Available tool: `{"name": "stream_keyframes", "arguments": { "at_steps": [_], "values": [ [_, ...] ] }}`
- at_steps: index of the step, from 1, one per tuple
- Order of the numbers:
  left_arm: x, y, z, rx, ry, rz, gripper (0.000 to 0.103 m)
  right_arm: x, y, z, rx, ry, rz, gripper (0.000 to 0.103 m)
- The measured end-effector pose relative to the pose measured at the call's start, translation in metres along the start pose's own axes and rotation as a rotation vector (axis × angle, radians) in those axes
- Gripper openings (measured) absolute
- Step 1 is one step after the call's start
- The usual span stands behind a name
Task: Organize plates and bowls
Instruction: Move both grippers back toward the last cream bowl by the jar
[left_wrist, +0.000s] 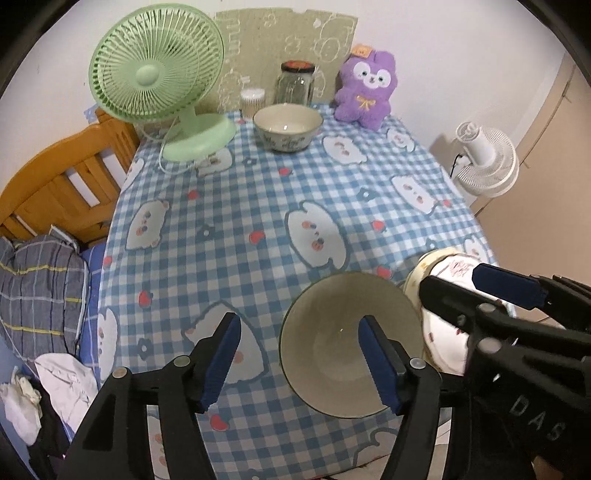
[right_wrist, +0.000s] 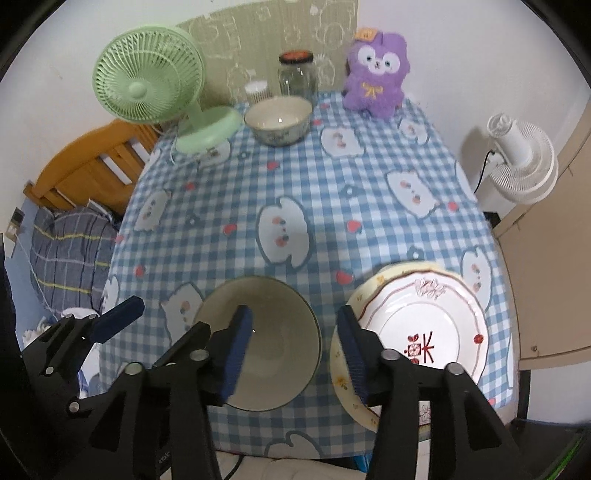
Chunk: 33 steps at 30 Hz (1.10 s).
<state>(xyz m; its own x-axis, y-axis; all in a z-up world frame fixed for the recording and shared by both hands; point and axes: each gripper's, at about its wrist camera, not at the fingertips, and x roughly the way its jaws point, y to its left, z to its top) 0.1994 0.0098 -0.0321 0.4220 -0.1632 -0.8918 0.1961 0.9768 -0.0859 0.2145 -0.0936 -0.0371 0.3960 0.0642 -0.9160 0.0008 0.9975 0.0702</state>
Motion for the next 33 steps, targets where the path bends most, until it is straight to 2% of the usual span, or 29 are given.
{"name": "stream_keyframes", "arguments": {
  "at_steps": [5, 11, 18, 23, 33],
  "values": [
    [-0.017, 0.003, 0.013, 0.011, -0.054, -0.013, 0.075, -0.018, 0.008, 0.010, 0.003, -0.061, -0.025, 0.074],
    [-0.035, 0.005, 0.030, 0.021, -0.107, -0.031, 0.077, -0.039, 0.016, 0.023, -0.006, -0.143, -0.051, 0.080],
    [-0.050, -0.001, 0.049, 0.019, -0.159, -0.029, 0.081, -0.058, 0.022, 0.043, -0.058, -0.215, -0.009, 0.081],
    [-0.058, -0.006, 0.066, 0.006, -0.187, 0.008, 0.081, -0.062, 0.014, 0.062, -0.075, -0.245, 0.037, 0.086],
    [-0.054, -0.019, 0.111, 0.009, -0.232, 0.052, 0.085, -0.069, -0.001, 0.107, -0.120, -0.306, -0.028, 0.088]
  ]
}}
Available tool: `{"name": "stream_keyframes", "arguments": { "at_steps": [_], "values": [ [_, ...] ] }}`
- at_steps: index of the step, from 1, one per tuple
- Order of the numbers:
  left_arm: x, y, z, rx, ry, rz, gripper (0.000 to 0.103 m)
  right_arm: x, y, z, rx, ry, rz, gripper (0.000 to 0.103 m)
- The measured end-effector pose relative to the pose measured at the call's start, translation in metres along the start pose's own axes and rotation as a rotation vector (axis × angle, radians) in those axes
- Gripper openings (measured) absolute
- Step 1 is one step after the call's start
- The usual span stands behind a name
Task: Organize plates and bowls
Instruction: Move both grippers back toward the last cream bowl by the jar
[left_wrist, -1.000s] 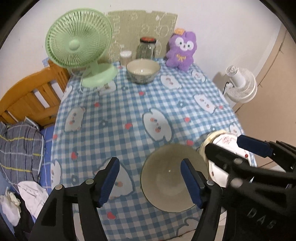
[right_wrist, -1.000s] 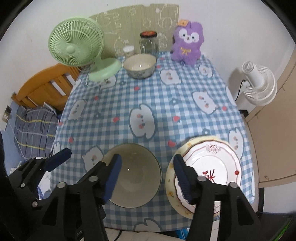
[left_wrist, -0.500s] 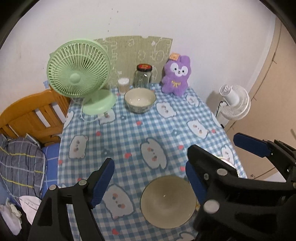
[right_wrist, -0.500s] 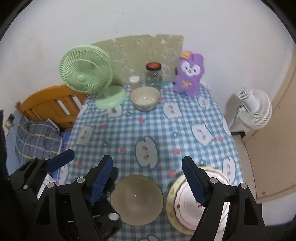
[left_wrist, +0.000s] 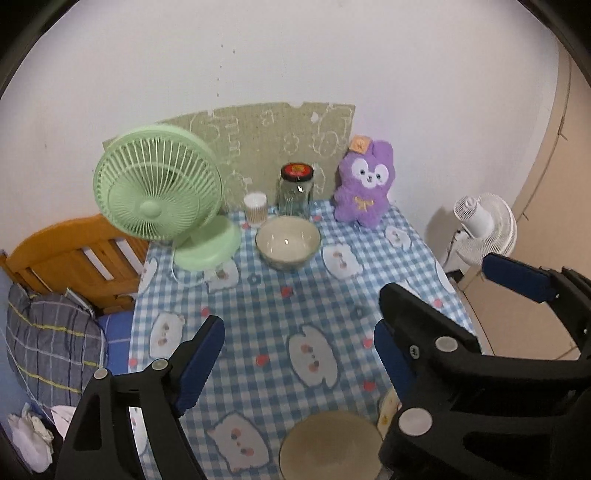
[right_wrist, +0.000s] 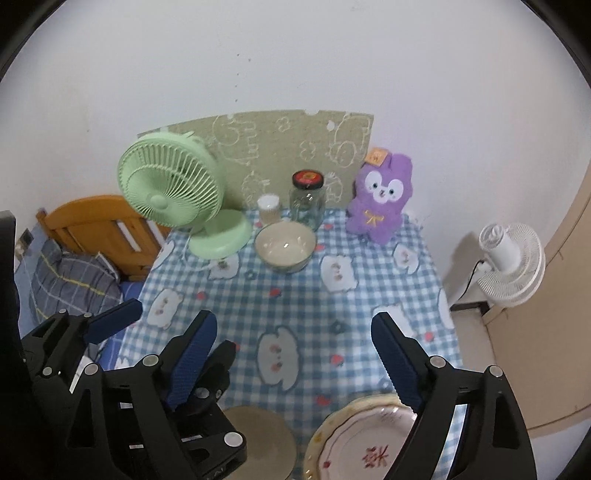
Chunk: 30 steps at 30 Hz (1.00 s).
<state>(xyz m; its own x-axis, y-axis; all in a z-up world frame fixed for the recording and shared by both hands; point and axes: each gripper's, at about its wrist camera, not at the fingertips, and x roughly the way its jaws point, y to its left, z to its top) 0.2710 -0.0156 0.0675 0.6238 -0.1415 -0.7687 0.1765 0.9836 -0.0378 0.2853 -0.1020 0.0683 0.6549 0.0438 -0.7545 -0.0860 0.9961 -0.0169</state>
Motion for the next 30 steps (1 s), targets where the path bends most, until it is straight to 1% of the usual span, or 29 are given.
{"name": "stream_keyframes", "arguments": {
  "at_steps": [2, 5, 8, 10, 15, 19, 23, 26, 28, 30],
  "values": [
    [0.003, 0.000, 0.008, -0.002, -0.015, 0.004, 0.085, 0.003, -0.003, 0.007, -0.004, -0.004, -0.005, 0.088],
    [0.010, -0.002, 0.022, 0.009, -0.030, 0.022, 0.085, 0.014, -0.010, 0.021, -0.004, -0.008, 0.015, 0.088],
    [0.021, -0.001, 0.033, 0.012, -0.033, 0.036, 0.085, 0.028, -0.014, 0.033, -0.004, 0.003, 0.031, 0.088],
    [0.030, 0.001, 0.040, 0.007, -0.031, 0.044, 0.085, 0.036, -0.016, 0.038, 0.002, 0.011, 0.028, 0.088],
    [0.053, 0.001, 0.054, 0.019, -0.032, 0.054, 0.085, 0.066, -0.016, 0.058, -0.040, 0.016, -0.003, 0.088],
    [0.076, 0.006, 0.065, 0.028, -0.040, 0.064, 0.085, 0.094, -0.018, 0.069, -0.040, 0.047, 0.012, 0.088],
    [0.107, 0.015, 0.077, 0.009, -0.005, 0.051, 0.084, 0.119, -0.019, 0.078, -0.043, 0.055, 0.014, 0.088],
    [0.127, 0.021, 0.084, 0.013, -0.004, 0.065, 0.084, 0.139, -0.020, 0.085, -0.050, 0.051, 0.011, 0.088],
    [0.146, 0.023, 0.090, 0.014, 0.010, 0.073, 0.084, 0.153, -0.022, 0.089, -0.053, 0.055, 0.011, 0.088],
    [0.162, 0.025, 0.093, 0.002, 0.034, 0.056, 0.084, 0.169, -0.027, 0.092, -0.050, 0.059, 0.012, 0.088]
  ]
}}
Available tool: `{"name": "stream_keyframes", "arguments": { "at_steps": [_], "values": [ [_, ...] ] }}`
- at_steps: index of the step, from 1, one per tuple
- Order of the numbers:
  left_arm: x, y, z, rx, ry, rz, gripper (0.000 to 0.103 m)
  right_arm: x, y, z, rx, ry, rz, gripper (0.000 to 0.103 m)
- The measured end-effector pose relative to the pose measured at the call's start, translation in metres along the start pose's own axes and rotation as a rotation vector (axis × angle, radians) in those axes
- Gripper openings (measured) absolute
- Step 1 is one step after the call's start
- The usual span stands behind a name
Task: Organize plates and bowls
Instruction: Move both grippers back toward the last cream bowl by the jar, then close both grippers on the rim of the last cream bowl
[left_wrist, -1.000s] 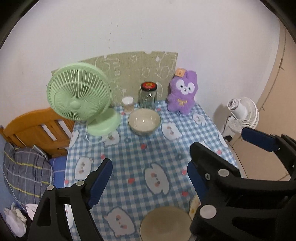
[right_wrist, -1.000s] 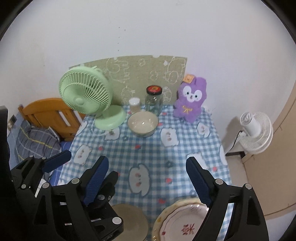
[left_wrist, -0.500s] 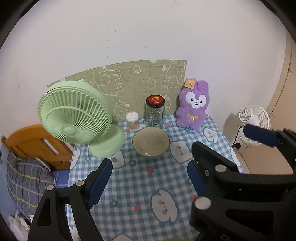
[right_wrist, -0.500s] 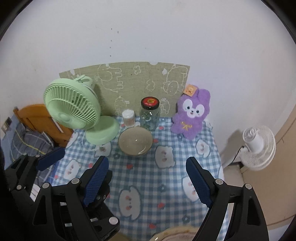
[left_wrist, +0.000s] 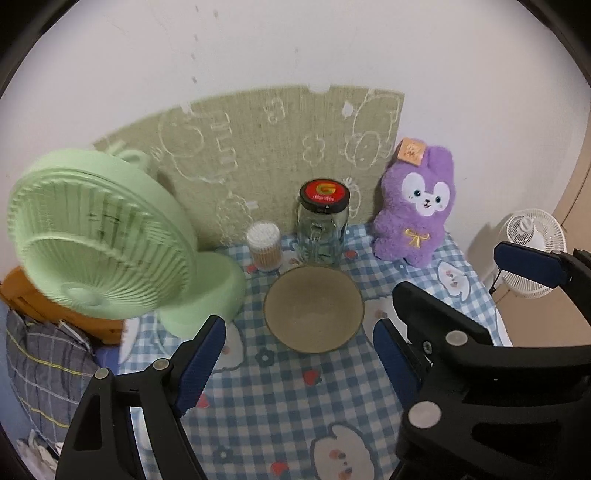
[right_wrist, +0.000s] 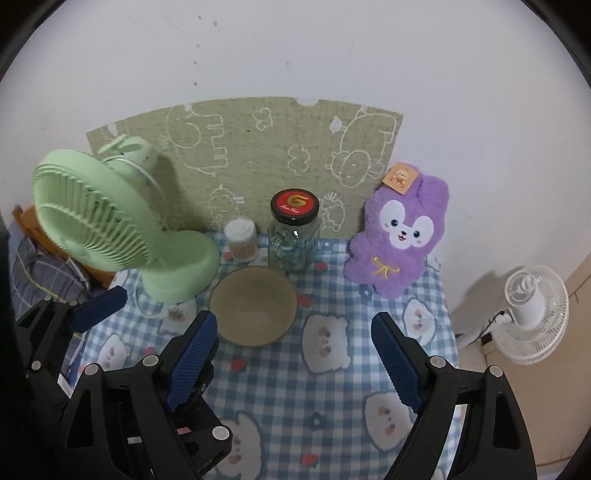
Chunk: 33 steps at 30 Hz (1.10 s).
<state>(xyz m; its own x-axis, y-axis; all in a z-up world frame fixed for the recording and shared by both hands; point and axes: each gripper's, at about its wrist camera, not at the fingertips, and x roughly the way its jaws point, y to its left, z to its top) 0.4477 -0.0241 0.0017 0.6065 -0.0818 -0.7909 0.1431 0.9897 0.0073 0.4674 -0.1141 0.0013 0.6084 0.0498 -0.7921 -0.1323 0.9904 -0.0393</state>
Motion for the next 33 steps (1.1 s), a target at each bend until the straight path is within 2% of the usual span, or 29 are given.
{"name": "stream_keyframes", "arguments": {
  "at_steps": [3, 6, 14, 19, 22, 23, 29, 33],
  "values": [
    [0.021, 0.003, 0.003, -0.022, 0.019, -0.015, 0.084, 0.021, -0.005, 0.002, 0.001, -0.006, 0.021, 0.088],
    [0.039, 0.004, 0.001, -0.021, 0.033, 0.031, 0.084, 0.042, -0.008, 0.001, -0.005, -0.002, 0.045, 0.088],
    [0.080, 0.014, -0.007, -0.056, 0.055, 0.072, 0.084, 0.092, -0.013, -0.004, -0.009, 0.040, 0.079, 0.087],
    [0.102, 0.020, -0.012, -0.082, 0.079, 0.083, 0.081, 0.115, -0.012, -0.007, -0.012, 0.054, 0.067, 0.077],
    [0.114, 0.022, -0.013, -0.095, 0.095, 0.083, 0.077, 0.127, -0.012, -0.009, -0.001, 0.070, 0.071, 0.067],
    [0.117, 0.022, -0.013, -0.099, 0.094, 0.091, 0.076, 0.131, -0.012, -0.009, 0.000, 0.077, 0.070, 0.062],
    [0.133, 0.019, -0.012, -0.082, 0.096, 0.098, 0.052, 0.152, -0.011, -0.009, -0.009, 0.091, 0.060, 0.050],
    [0.142, 0.021, -0.010, -0.088, 0.110, 0.081, 0.043, 0.162, -0.013, -0.008, 0.007, 0.099, 0.066, 0.046]
  ]
}}
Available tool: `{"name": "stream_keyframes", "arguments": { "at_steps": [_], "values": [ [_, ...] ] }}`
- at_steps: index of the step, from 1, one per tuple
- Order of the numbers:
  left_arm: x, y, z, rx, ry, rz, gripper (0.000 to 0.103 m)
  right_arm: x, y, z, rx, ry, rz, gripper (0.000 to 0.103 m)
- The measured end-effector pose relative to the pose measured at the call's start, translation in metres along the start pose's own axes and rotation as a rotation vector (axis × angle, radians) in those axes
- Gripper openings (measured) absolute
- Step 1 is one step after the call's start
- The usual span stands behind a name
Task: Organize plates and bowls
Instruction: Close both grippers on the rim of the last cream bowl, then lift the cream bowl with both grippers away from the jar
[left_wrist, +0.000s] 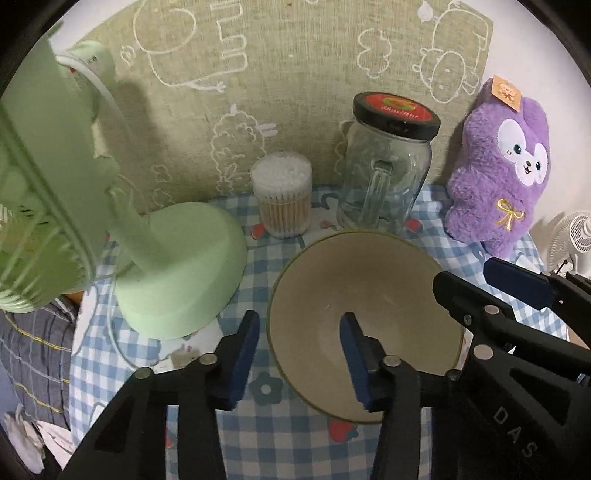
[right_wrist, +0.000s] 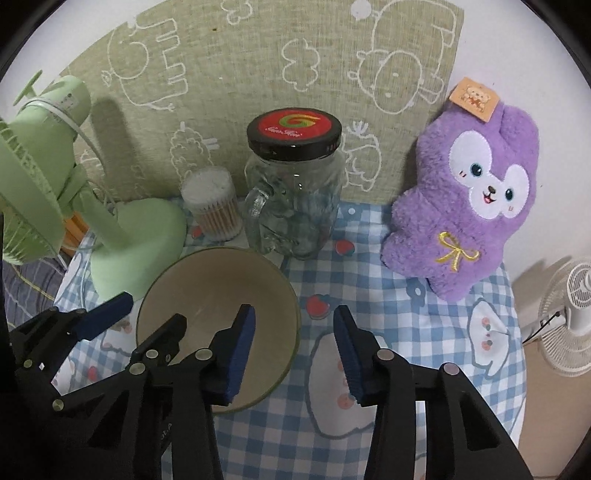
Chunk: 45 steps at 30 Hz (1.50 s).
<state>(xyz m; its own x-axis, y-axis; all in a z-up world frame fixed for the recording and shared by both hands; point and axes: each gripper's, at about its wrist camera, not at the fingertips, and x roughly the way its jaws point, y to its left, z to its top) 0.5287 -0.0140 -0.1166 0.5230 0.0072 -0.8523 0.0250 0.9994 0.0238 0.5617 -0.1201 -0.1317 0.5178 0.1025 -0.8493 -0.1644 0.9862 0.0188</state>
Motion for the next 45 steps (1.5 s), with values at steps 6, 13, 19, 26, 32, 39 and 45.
{"name": "stream_keyframes", "arguments": {
  "at_steps": [6, 13, 19, 26, 32, 39, 45],
  "values": [
    [0.014, 0.001, 0.001, 0.009, 0.011, 0.004, 0.033, 0.014, -0.001, -0.001, 0.011, 0.020, 0.008, 0.031],
    [0.025, 0.013, 0.004, -0.050, 0.040, -0.030, 0.021, 0.028, 0.000, -0.003, 0.010, 0.040, 0.020, 0.018],
    [0.029, 0.009, 0.001, -0.010, 0.036, -0.015, 0.019, 0.033, 0.001, -0.004, 0.007, 0.046, 0.005, 0.013],
    [0.039, 0.013, -0.002, -0.019, 0.071, -0.044, 0.011, 0.034, -0.001, -0.004, 0.015, 0.041, 0.010, 0.013],
    [0.036, 0.013, -0.003, -0.014, 0.071, -0.047, 0.010, 0.032, -0.002, -0.005, 0.036, 0.047, 0.015, 0.013],
    [0.028, 0.008, -0.007, 0.007, 0.095, -0.044, 0.010, 0.024, -0.007, -0.012, 0.058, 0.065, 0.023, 0.013],
    [0.017, 0.006, -0.017, 0.007, 0.098, -0.037, 0.009, 0.007, -0.007, -0.016, 0.062, 0.046, 0.037, 0.011]
  ]
}}
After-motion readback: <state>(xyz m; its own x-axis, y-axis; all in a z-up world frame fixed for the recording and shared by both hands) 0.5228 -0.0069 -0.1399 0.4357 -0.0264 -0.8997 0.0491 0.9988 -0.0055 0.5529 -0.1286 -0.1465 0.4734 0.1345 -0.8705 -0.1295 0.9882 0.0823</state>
